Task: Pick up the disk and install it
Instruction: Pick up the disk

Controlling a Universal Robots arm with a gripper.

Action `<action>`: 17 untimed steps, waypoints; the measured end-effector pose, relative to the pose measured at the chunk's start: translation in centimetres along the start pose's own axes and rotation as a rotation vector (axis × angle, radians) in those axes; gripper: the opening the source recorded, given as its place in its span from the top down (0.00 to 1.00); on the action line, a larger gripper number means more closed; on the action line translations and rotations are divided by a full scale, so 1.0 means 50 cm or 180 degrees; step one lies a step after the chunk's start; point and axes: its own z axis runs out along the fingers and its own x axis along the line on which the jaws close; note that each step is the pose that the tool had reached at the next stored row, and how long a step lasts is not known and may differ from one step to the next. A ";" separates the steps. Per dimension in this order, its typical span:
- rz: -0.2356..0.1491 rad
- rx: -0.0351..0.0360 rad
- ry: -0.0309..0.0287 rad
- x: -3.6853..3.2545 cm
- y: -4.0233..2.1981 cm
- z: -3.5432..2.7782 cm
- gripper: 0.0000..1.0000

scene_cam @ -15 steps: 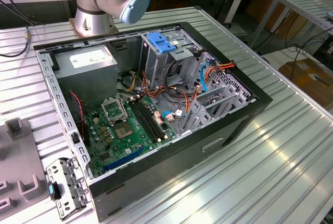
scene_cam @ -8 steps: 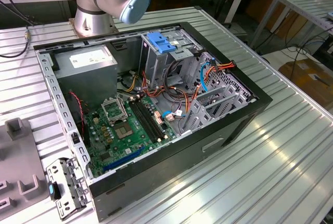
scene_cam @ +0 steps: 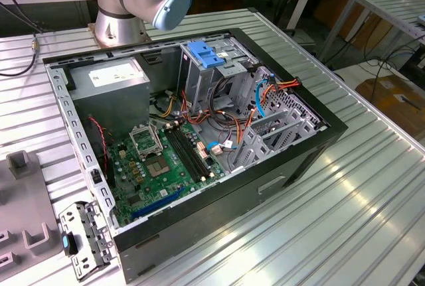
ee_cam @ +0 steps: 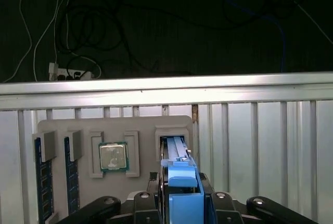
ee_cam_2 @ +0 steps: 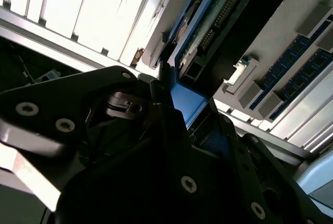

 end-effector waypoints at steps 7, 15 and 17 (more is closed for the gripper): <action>0.0096 -0.0008 0.0001 0.000 0.000 0.002 0.59; 0.0096 -0.0009 0.0002 0.000 0.000 0.010 0.59; 0.0096 -0.0008 0.0001 0.000 0.000 0.010 0.61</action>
